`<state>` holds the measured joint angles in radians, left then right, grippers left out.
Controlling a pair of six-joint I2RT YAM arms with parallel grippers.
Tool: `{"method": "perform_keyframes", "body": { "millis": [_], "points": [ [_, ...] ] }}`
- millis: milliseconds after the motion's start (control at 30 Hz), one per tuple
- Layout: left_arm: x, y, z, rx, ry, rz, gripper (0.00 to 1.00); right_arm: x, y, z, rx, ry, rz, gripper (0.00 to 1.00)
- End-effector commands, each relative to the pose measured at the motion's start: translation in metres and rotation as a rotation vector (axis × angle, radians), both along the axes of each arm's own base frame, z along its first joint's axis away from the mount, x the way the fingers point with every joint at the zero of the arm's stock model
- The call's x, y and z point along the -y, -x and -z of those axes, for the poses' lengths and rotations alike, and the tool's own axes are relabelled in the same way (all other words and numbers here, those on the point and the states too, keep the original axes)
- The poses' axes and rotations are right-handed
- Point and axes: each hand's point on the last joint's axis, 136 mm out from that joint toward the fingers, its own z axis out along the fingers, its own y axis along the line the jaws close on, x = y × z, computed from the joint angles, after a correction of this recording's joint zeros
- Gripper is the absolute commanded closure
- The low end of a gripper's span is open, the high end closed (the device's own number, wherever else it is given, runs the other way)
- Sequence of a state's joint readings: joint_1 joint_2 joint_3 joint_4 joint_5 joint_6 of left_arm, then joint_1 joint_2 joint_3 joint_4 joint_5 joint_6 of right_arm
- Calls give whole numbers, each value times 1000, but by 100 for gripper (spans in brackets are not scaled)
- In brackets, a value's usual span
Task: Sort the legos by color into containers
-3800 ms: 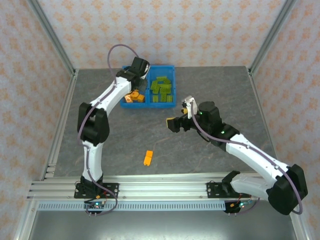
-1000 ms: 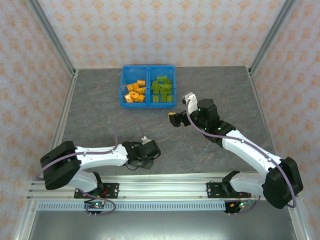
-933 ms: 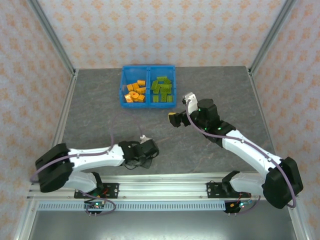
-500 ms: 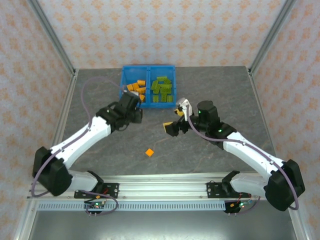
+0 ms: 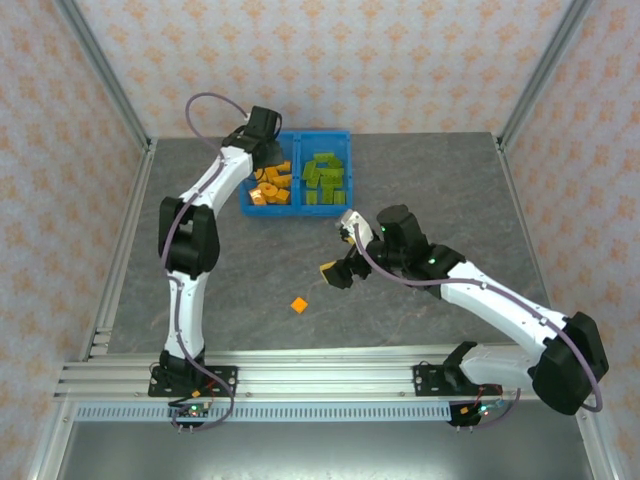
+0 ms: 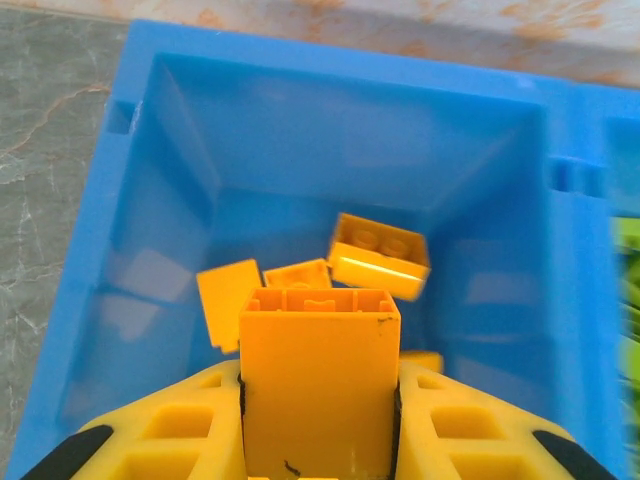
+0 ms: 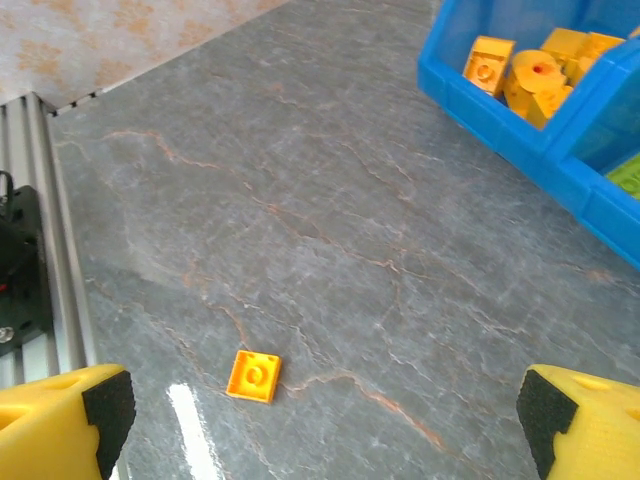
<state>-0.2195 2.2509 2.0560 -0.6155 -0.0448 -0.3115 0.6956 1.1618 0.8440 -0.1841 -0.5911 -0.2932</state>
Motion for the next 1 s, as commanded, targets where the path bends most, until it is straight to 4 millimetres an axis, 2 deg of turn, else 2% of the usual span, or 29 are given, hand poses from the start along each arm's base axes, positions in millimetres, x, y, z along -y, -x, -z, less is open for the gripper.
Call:
{"method": "perform_keyframes", "body": {
  "millis": [0,133,233,333,500,533,667,700,733,800,967],
  "points": [
    [-23,-6,-8,-19,-83,-56,72,7,-4,-12,56,17,37,0],
    [-24,-20,6,-43,-78,-55,67,6,-4,-14,48,12,39,0],
    [-27,-24,5,-35,-63,-71,54,6,-2,-16,33,8,40,0],
    [-26,-24,-8,-8,-51,-69,46,6,-1,-19,29,0,40,0],
    [-21,-12,-35,42,7,-55,44,5,-6,-20,35,-8,60,0],
    [-18,-5,-49,63,32,-46,44,5,-8,-20,37,-8,71,0],
    [-7,39,-82,128,132,-19,44,11,-24,-16,67,-1,156,0],
    [-4,58,-95,159,153,-6,44,13,-29,-15,81,-3,184,0],
    [0,77,-99,167,160,8,44,14,-33,-14,93,-8,207,0],
    [11,113,-100,164,156,53,44,15,-39,-13,113,-25,239,0],
    [59,209,-72,73,67,320,45,13,-52,-11,145,-54,278,1]
  ]
}}
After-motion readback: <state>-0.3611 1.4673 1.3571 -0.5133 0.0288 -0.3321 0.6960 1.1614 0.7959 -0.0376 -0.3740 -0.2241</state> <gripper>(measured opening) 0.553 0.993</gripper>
